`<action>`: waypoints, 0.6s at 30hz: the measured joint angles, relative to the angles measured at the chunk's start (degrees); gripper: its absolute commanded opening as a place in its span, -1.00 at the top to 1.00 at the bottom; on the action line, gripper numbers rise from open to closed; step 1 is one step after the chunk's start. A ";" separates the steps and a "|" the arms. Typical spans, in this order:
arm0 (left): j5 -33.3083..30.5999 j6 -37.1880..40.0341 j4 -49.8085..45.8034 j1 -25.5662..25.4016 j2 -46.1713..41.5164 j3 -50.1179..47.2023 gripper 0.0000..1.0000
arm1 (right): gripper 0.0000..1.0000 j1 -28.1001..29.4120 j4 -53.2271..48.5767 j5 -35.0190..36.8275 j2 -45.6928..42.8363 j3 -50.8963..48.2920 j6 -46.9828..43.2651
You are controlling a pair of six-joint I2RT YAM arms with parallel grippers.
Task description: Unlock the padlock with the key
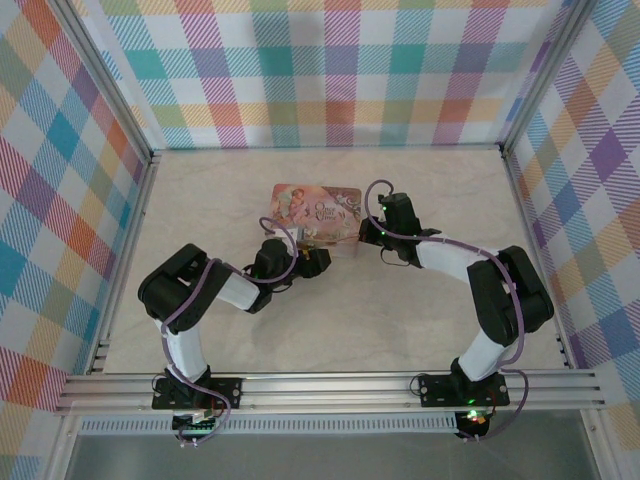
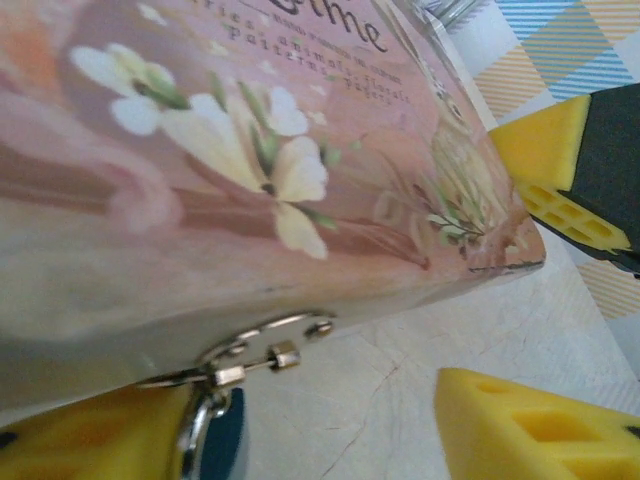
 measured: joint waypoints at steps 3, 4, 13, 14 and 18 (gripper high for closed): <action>0.72 -0.02 -0.07 0.59 0.00 0.02 0.06 | 1.00 0.00 -0.02 -0.02 -0.04 0.00 0.00; 0.92 0.02 -0.20 0.68 0.00 0.02 0.08 | 1.00 0.00 -0.07 -0.04 -0.07 0.00 0.00; 3.06 0.02 -1.29 1.77 0.00 0.02 0.28 | 1.00 0.04 -0.20 -0.09 -0.17 -0.07 0.00; 3.32 0.02 -1.66 1.97 0.00 0.02 0.28 | 1.00 0.07 -0.20 -0.09 -0.17 -0.07 0.00; 3.72 0.04 -2.62 2.49 0.00 0.02 0.21 | 1.00 0.11 -0.24 -0.09 -0.22 -0.07 0.00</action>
